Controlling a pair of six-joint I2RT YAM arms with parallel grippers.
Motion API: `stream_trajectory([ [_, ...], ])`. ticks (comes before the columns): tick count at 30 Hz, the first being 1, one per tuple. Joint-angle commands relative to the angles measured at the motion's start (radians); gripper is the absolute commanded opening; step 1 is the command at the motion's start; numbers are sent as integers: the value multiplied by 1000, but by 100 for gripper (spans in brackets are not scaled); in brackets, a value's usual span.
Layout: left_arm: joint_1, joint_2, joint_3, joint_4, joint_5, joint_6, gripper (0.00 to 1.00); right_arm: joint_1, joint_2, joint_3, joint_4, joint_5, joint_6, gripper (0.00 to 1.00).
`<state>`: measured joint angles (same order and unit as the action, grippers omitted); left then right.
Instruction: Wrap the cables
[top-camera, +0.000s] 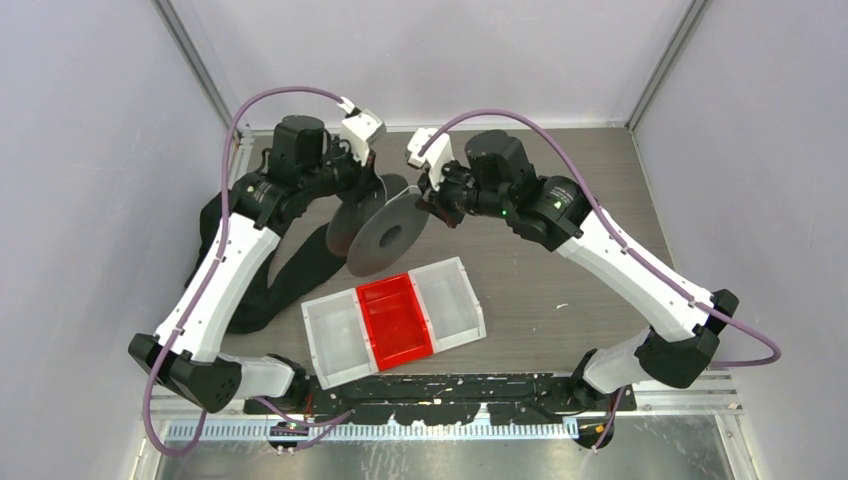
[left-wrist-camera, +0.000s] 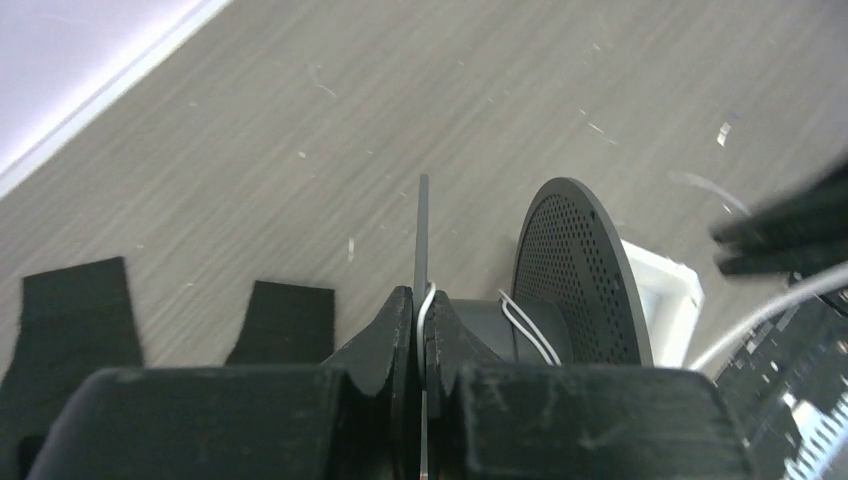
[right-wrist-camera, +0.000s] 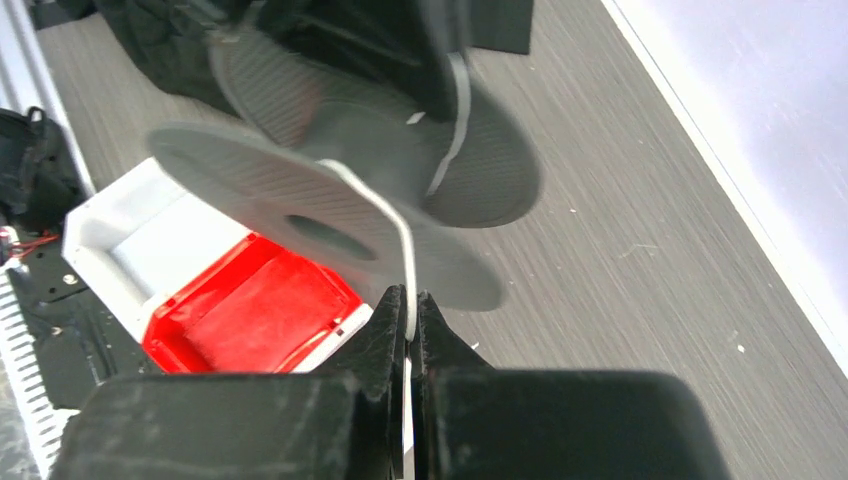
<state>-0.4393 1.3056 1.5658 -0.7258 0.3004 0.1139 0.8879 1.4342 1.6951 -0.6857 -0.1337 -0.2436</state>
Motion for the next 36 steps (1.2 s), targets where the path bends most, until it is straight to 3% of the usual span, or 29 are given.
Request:
stream_trajectory([
  [1,-1,-57,48,-76,169,102,0,-49,-18,-6,24,-12,-39,1],
  [6,-1,-72,86,-120,256,123,0,-119,-20,-84,61,-52,-55,0],
  [17,29,-78,158,-93,420,72,0,-305,-108,-457,398,-335,15,0],
  [22,88,-87,116,98,474,-101,0,-312,-114,-544,533,-477,118,0],
  [26,120,-91,76,238,458,-221,0,-314,-129,-618,740,-533,263,1],
  [30,150,-94,27,374,435,-336,0,-314,-134,-680,936,-539,414,0],
  [36,251,-54,-8,543,395,-645,0,-309,-142,-763,1143,-475,473,2],
])
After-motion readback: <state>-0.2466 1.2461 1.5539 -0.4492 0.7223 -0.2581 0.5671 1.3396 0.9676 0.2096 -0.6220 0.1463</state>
